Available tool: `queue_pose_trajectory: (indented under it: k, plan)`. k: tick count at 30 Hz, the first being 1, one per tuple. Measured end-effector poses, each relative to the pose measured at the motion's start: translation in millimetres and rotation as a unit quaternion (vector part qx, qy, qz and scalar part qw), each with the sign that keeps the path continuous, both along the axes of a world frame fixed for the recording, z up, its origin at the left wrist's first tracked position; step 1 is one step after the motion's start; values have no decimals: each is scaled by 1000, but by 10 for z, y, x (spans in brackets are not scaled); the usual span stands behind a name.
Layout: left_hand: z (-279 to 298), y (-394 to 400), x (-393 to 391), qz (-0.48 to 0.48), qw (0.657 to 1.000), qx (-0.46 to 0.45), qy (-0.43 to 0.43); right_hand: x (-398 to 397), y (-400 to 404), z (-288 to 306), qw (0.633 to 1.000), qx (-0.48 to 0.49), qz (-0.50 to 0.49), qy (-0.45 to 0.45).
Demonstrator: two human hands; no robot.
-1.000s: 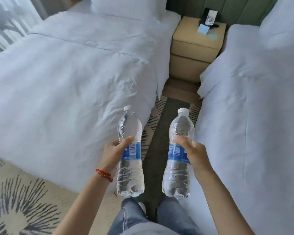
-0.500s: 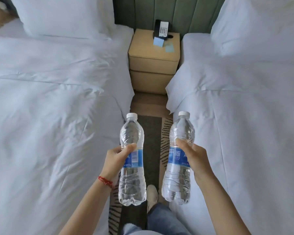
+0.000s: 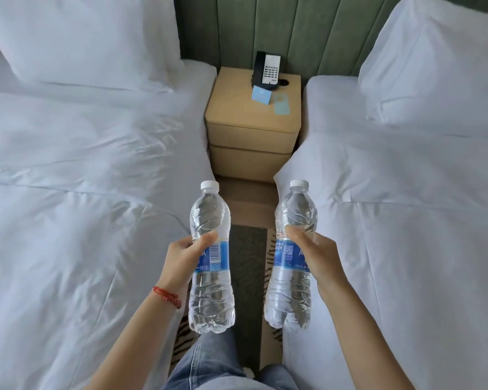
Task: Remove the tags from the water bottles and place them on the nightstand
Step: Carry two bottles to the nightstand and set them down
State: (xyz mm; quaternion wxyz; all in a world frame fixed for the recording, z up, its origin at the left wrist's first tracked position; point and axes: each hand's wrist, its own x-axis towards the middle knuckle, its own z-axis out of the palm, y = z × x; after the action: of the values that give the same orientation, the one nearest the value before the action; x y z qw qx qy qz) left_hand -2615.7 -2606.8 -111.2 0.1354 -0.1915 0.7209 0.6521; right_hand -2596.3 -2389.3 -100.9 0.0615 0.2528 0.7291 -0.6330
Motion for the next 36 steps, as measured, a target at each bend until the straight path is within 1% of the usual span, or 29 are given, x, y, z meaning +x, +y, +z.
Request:
queue_pose_trajectory:
  k: [6, 10, 16, 18, 22, 29, 36]
  plan:
    - [-60, 42, -1320, -17, 1000, 3, 8, -1290, -35, -39, 1000, 8, 3, 0]
    - [-22, 17, -2196, -36, 999, 2, 16, -2151, -51, 30, 1000, 9, -16, 4]
    - [123, 143, -3522, -61, 997, 15, 55, -3310, 144, 140, 998, -7, -61, 17]
    - [115, 227, -3872, -58, 996, 21, 60, -3663, 251, 123, 998, -4, -65, 10]
    - [53, 433, -4540, -56, 997, 21, 56, -4395, 482, 38, 997, -27, -76, 9]
    - [3, 873, -5606, -11, 997, 9, 71, -5670, 900, 18, 998, -36, -39, 19]
    - [77, 1015, -6468, 11, 994, 13, 112, -6658, 1063, 94, 999, -35, 1, 35]
